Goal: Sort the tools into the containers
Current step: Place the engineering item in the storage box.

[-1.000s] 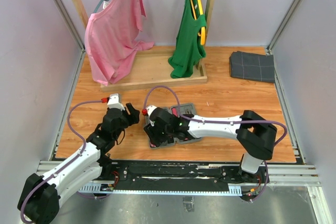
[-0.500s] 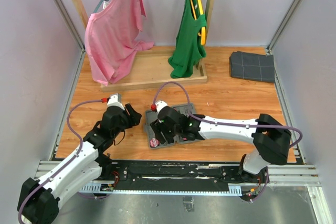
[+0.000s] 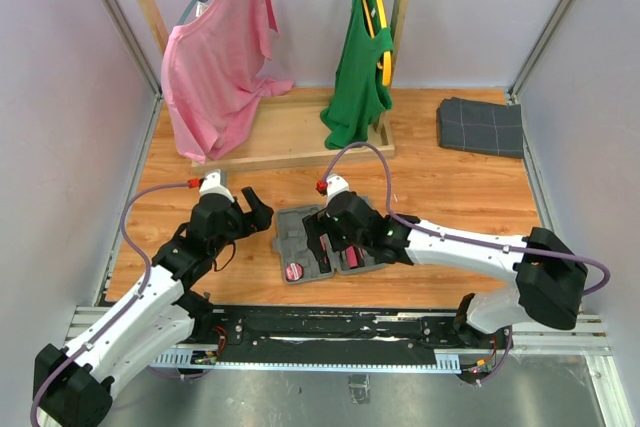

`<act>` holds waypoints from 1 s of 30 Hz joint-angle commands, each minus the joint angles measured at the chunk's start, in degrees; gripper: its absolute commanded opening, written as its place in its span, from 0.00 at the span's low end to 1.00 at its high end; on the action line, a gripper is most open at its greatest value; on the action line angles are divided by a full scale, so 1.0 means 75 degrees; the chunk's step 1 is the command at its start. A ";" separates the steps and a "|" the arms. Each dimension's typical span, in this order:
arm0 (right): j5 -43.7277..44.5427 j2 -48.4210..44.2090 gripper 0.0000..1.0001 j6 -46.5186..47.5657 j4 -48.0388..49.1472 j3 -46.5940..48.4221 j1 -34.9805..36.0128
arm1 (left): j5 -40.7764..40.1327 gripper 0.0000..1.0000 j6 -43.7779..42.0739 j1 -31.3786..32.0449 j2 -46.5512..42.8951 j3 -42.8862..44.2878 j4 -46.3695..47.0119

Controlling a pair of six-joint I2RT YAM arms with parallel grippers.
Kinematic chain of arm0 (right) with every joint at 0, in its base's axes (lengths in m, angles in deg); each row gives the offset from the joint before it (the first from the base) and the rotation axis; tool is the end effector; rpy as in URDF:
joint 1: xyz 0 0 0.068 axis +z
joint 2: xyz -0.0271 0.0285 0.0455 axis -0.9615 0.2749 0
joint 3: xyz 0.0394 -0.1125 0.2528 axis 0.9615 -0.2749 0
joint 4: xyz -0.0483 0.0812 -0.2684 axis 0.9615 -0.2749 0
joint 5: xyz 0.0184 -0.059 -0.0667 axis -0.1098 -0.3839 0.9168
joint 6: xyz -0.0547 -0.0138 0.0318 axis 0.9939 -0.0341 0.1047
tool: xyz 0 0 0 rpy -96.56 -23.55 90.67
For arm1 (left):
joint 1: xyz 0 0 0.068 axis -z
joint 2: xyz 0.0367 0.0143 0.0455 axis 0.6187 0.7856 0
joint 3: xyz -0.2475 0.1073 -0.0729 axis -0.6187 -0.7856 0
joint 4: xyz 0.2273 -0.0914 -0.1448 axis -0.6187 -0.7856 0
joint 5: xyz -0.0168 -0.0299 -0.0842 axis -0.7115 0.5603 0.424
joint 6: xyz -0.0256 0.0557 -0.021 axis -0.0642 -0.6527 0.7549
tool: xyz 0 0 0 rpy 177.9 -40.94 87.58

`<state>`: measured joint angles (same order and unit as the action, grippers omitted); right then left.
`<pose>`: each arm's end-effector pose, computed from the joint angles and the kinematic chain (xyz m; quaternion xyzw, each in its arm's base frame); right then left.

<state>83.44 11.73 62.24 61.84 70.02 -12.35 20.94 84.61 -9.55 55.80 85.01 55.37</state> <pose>0.1672 0.2943 0.2214 -0.2338 0.8592 0.2661 0.3692 0.1766 -0.0840 0.2140 -0.1192 0.8564 -0.1886 0.4655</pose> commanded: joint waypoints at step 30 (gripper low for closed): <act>-0.2097 0.1774 0.66 -0.0747 -0.0024 0.1180 -0.0450 | 0.0358 0.74 -0.0051 -0.0049 0.0195 0.0145 -0.0008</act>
<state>72.25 23.81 60.36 62.43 77.62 -15.32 19.78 85.68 -9.55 55.51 86.60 54.11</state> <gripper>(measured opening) 0.698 0.769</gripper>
